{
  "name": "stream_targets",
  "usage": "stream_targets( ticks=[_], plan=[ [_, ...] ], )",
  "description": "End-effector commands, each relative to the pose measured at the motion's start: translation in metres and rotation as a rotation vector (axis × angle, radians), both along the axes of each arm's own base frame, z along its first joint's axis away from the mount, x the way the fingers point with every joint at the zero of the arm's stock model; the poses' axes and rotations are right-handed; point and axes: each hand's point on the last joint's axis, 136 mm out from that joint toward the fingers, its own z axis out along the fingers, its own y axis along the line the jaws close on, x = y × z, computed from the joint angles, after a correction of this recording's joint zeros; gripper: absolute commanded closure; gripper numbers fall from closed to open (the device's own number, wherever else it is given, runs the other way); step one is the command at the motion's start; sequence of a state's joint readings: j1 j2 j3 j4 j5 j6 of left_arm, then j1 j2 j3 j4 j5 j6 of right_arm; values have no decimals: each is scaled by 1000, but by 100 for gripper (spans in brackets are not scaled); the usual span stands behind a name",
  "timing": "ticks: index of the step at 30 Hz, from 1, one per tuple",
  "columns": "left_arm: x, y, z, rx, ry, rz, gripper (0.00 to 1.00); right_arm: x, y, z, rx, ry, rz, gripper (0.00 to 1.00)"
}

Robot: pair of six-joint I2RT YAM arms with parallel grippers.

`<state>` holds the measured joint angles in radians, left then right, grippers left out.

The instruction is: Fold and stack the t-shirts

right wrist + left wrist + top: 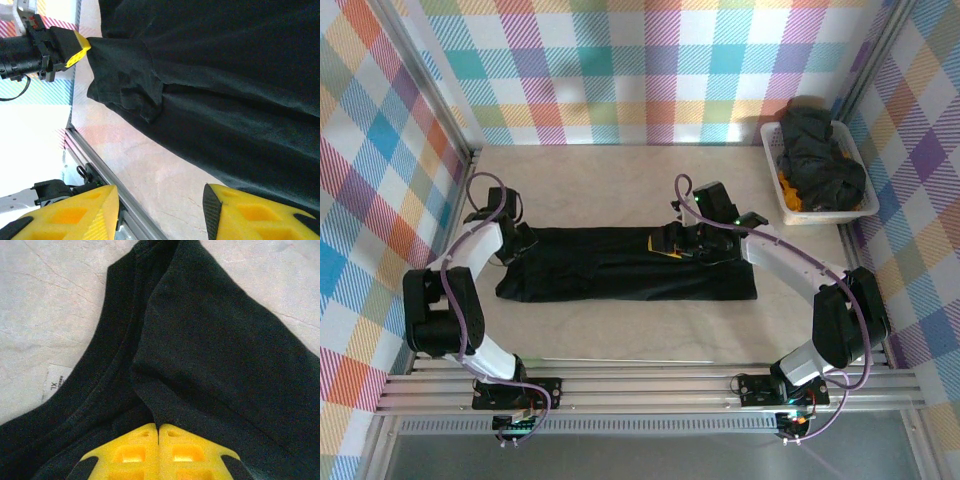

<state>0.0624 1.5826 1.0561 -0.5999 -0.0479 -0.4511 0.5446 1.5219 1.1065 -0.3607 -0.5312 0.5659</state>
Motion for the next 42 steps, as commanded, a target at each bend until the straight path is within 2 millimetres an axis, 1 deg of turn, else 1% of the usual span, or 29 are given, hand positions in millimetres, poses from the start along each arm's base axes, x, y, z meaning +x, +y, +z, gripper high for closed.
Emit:
stream_targets(
  ticks=[1,3,5,6,10,12,14,16,17,18,19,21,23,24,26,27,29,31,34,36,38,40,42],
  plan=[
    [-2,20,-3,70,48,30,100,-2,-4,-5,-16,12,-10,51],
    [2,23,-3,80,53,36,97,-1,-7,-8,-27,15,-18,51],
    [7,27,-1,95,54,43,88,0,-10,-9,-35,13,-30,52],
    [10,27,-2,99,56,42,86,1,-13,-9,-37,11,-40,51],
    [21,33,-4,131,110,29,89,5,-27,-3,-38,-2,-72,51],
    [22,38,-3,152,141,32,88,7,-34,-1,-43,-4,-85,51],
    [21,42,2,166,148,45,80,10,-43,-1,-52,-1,-106,51],
    [20,41,18,160,101,61,79,16,-57,-2,-71,5,-144,51],
    [19,38,26,144,72,67,79,20,-66,-6,-97,12,-175,51],
    [15,31,35,115,41,76,79,26,-81,-13,-138,27,-224,51],
    [11,20,41,73,13,81,80,31,-92,-19,-162,41,-259,52],
    [2,-24,42,-75,-23,55,80,44,-118,-37,-223,78,-327,53],
    [-11,-64,29,-172,-1,45,80,57,-138,-56,-338,91,-352,55],
    [-17,-82,18,-218,11,48,80,63,-144,-65,-388,103,-353,55],
    [-23,-98,-4,-299,31,100,80,75,-152,-78,-443,135,-358,56],
    [-24,-101,-15,-321,41,129,80,81,-156,-86,-479,151,-355,56],
    [-27,-94,-28,-296,71,175,81,89,-165,-102,-568,187,-357,58],
    [-26,-87,-36,-263,87,207,81,94,-173,-116,-635,218,-348,58],
    [-19,-79,-45,-243,106,239,81,89,-180,-135,-704,281,-305,57],
    [-13,-70,-50,-226,110,274,83,79,-183,-141,-735,330,-277,57],
    [-1,-63,-52,-212,96,289,84,65,-185,-142,-752,373,-264,57],
    [15,-62,-55,-192,112,268,86,51,-185,-143,-760,402,-266,56],
    [36,-68,-61,-201,120,227,86,36,-183,-144,-744,442,-272,56]
  ],
)
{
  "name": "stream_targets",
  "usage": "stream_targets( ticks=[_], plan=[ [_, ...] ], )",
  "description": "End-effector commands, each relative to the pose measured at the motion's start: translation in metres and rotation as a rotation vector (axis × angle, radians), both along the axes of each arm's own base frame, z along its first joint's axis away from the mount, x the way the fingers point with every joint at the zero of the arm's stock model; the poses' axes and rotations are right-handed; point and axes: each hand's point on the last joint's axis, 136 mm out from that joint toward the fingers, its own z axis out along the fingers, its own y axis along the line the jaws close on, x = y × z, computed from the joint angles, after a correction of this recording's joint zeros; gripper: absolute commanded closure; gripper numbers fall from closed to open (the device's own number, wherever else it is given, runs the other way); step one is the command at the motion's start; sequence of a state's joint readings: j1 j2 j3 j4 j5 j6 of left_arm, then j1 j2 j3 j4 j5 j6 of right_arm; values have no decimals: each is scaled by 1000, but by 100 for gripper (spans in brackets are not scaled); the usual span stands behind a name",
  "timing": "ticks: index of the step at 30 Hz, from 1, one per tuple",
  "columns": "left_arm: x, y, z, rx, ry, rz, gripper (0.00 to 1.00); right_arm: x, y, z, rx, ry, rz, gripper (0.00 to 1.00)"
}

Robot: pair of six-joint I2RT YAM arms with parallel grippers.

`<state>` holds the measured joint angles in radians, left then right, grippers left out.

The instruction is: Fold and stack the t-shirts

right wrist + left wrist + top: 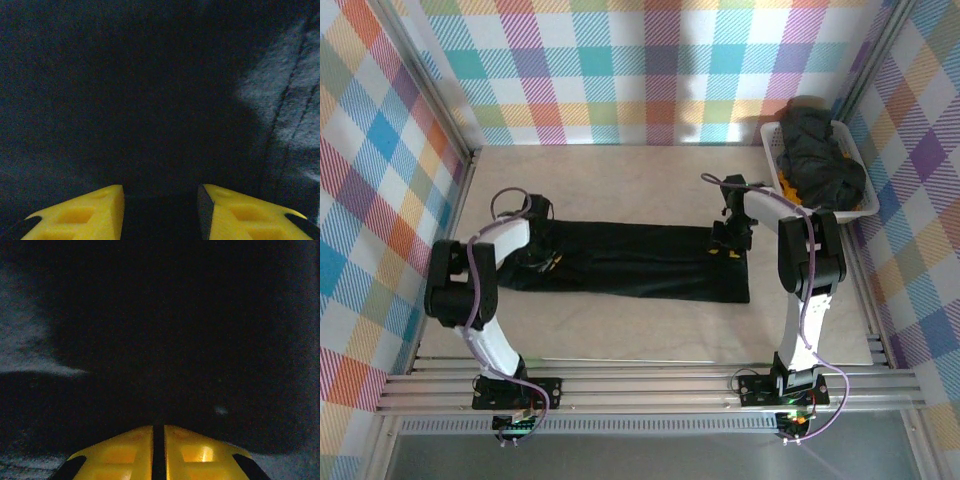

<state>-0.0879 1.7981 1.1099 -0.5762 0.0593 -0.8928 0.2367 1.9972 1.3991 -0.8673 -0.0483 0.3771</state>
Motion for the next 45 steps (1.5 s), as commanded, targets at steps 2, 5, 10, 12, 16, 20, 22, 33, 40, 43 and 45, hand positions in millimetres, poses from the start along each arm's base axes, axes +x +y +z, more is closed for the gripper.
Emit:
stream_targets(
  ticks=[2,5,10,12,16,20,22,33,40,43,45],
  plan=[
    [55,-7,-12,-15,-30,-60,87,-50,6,4,24,134,-4,56],
    [104,-37,-16,-107,-97,-110,86,-76,23,6,69,173,4,56],
    [185,-107,-2,-217,-248,-215,86,-122,59,8,150,193,-7,56],
    [206,-142,4,-260,-278,-274,86,-139,77,6,180,203,-9,56],
    [227,-198,-2,-326,-295,-329,87,-161,114,2,244,225,-29,56],
    [237,-239,-8,-394,-331,-340,86,-167,146,2,308,239,-39,56],
    [242,-253,-8,-419,-354,-340,85,-161,161,4,331,217,-41,56],
    [273,-265,74,-450,-569,-377,68,-134,173,34,368,94,-83,52],
    [199,-232,191,-222,-593,-482,60,-141,121,85,326,-136,-56,43],
    [126,-212,185,-189,-505,-496,61,-152,95,92,328,-165,-59,45],
    [65,-197,160,-185,-384,-493,65,-162,77,92,312,-162,-68,46]
  ],
)
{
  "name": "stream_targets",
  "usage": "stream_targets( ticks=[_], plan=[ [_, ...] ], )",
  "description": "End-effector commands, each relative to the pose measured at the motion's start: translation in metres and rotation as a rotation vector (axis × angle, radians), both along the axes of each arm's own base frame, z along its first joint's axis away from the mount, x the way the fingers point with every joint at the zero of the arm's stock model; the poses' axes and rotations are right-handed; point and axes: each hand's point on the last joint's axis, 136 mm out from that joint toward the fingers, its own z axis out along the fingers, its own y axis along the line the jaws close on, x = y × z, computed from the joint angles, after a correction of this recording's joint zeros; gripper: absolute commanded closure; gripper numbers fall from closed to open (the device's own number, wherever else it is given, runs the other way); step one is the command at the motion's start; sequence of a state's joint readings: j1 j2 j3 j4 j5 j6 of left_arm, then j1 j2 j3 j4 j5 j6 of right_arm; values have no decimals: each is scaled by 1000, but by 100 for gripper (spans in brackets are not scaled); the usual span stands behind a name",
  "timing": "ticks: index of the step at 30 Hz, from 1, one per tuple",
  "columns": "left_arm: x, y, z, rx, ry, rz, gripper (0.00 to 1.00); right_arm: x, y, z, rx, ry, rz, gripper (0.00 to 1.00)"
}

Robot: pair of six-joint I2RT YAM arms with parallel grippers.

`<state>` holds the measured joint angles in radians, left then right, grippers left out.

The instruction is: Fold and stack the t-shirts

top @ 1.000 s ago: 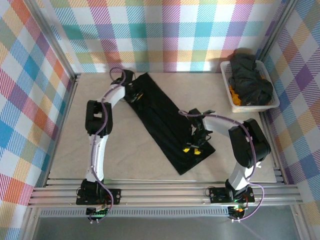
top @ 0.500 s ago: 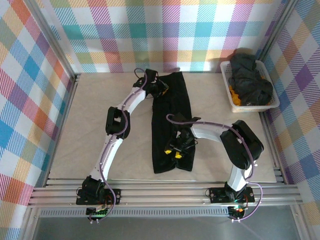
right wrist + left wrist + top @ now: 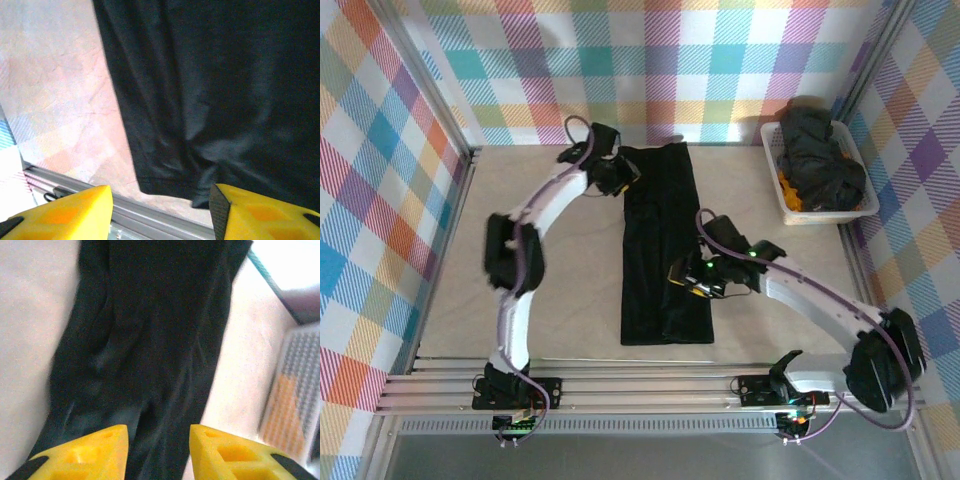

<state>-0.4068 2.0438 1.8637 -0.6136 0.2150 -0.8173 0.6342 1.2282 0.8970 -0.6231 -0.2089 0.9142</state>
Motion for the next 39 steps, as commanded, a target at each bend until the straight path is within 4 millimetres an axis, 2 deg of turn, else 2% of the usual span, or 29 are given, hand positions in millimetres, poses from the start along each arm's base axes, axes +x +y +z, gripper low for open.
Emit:
stream_targets(
  ticks=[1,4,7,10,12,16,25,28,32,39],
  plan=[
    [-97,12,-7,54,86,-58,66,-27,-41,-22,-112,63,3,46],
    [-198,18,-53,104,212,-103,66,-45,-56,-31,-114,106,-1,47],
    [-276,26,-93,94,295,-85,65,-59,-59,-42,-106,135,23,47],
    [-320,25,-118,57,307,-73,62,-66,-55,-55,-80,162,53,46],
    [-334,22,-128,38,306,-80,57,-67,-50,-60,-51,162,79,46],
    [-343,17,-136,56,307,-99,55,-69,-51,-70,-68,176,92,46],
    [-343,0,-139,46,306,-127,55,-74,-52,-89,-72,226,83,45],
    [-346,-3,-143,74,332,-146,60,-75,-53,-93,-88,241,79,46],
    [-348,0,-149,104,341,-147,71,-77,-54,-100,-93,271,74,46],
    [-345,-11,-145,86,324,-162,85,-77,-48,-108,-77,298,73,51]
  ],
)
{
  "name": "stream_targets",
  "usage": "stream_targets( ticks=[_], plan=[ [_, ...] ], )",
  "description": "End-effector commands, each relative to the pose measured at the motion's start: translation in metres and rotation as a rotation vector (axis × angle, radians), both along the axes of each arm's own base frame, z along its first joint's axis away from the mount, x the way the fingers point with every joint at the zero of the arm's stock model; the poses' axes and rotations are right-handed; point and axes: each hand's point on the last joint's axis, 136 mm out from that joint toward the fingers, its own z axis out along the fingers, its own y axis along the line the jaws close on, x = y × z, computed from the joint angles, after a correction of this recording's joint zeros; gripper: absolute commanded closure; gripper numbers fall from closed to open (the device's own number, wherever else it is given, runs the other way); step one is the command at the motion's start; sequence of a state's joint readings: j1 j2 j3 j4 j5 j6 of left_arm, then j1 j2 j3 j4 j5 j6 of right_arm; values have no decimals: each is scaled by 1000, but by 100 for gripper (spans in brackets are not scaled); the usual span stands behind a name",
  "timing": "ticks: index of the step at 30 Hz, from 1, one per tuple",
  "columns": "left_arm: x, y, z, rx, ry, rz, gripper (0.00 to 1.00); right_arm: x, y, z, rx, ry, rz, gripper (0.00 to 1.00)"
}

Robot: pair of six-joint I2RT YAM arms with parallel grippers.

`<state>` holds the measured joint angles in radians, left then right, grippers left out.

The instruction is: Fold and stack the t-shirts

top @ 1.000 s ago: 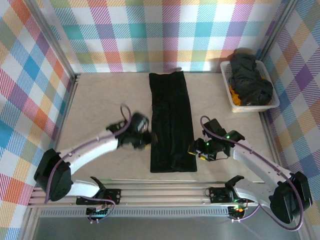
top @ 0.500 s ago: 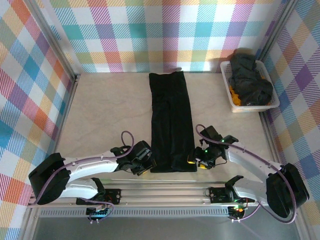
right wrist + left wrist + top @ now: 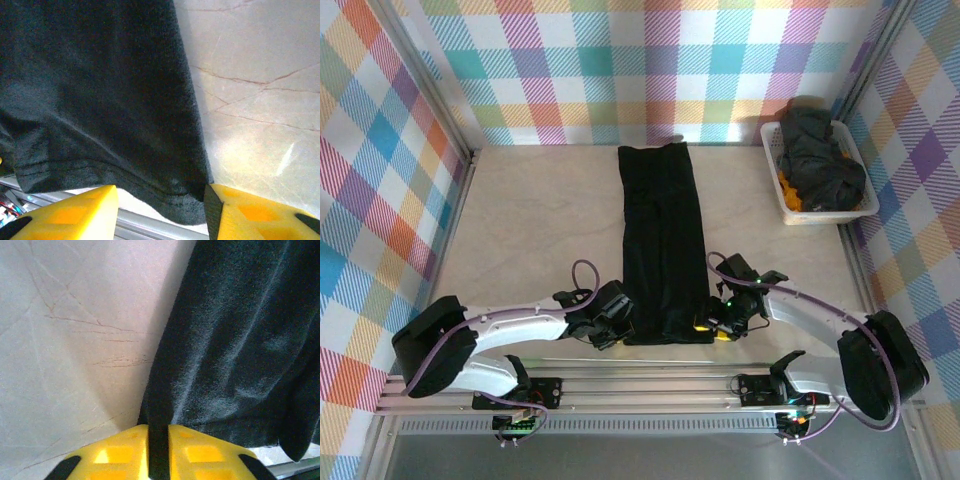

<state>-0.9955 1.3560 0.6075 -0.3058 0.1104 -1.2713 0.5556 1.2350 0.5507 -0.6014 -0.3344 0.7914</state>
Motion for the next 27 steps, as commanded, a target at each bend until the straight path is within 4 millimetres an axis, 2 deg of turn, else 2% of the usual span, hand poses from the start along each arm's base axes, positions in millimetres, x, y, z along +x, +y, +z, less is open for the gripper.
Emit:
stream_targets(
  ticks=[1,5,9,14,21,27],
  plan=[
    [2,-9,5,-9,-22,-14,88,-2,-1,-5,-7,33,-5,52],
    [1,-6,5,-10,-23,-10,93,-9,-13,-11,-68,55,-14,53],
    [-1,-3,7,-13,-25,-8,99,-11,-17,-5,-76,33,-13,51],
    [-4,-1,9,-22,-20,-13,100,-10,-18,-4,-82,21,14,47],
    [-10,3,10,-23,-21,-15,100,-2,-3,-6,-52,26,16,53],
    [-12,3,9,-22,-18,-16,100,3,5,-5,-37,26,20,64]
  ],
)
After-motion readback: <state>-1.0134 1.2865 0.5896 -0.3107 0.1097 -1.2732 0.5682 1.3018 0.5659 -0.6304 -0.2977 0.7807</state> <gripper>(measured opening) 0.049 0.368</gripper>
